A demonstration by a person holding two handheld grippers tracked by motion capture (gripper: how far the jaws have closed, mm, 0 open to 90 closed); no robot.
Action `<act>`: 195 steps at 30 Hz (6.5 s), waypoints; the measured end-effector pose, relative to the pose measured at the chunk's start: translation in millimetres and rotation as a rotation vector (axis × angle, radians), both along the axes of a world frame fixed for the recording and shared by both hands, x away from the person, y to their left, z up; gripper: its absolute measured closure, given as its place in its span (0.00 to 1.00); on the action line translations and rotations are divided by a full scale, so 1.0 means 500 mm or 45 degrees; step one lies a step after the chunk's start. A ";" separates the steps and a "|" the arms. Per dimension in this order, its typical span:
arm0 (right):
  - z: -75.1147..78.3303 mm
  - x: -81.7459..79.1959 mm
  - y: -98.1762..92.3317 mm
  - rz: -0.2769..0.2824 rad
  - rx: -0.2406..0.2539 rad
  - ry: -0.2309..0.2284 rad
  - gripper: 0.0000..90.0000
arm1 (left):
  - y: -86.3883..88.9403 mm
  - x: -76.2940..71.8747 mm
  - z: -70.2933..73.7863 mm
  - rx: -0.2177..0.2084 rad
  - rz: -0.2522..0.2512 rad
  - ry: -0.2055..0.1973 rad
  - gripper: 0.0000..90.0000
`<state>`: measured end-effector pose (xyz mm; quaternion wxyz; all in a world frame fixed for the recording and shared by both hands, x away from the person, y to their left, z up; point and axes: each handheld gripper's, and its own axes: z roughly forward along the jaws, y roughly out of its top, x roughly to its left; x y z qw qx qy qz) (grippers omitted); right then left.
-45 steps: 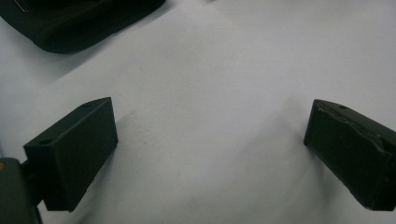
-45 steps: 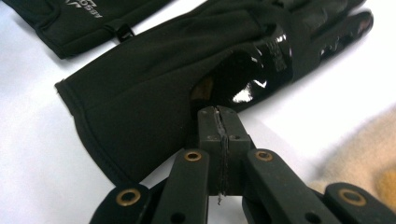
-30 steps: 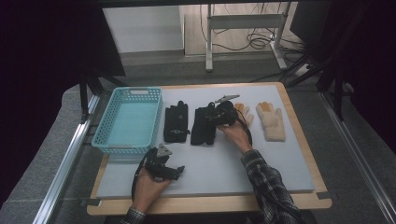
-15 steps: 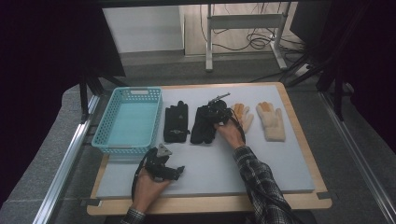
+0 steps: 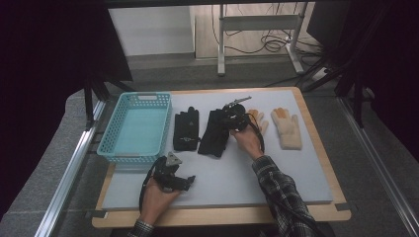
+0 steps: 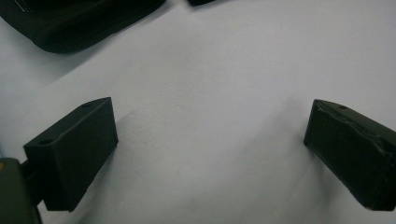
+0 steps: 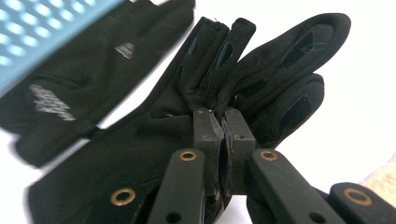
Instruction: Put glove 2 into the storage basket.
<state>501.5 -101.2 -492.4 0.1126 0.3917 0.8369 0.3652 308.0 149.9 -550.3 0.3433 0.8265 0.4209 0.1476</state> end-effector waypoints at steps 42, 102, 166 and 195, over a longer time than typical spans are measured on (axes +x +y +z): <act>0.003 -0.237 -0.086 0.232 0.025 0.003 0.68 | -0.001 0.000 0.000 -0.008 0.007 -0.002 0.03; -0.023 -0.093 0.126 0.403 -0.022 -0.028 0.59 | 0.000 0.000 0.000 0.002 -0.002 0.000 0.03; 0.121 -0.277 -0.054 0.349 0.127 0.082 0.96 | -0.001 0.000 -0.001 -0.009 0.004 -0.007 0.03; -0.016 -0.280 -0.144 0.290 0.055 0.020 0.53 | 0.000 -0.001 0.001 -0.005 0.004 -0.004 0.03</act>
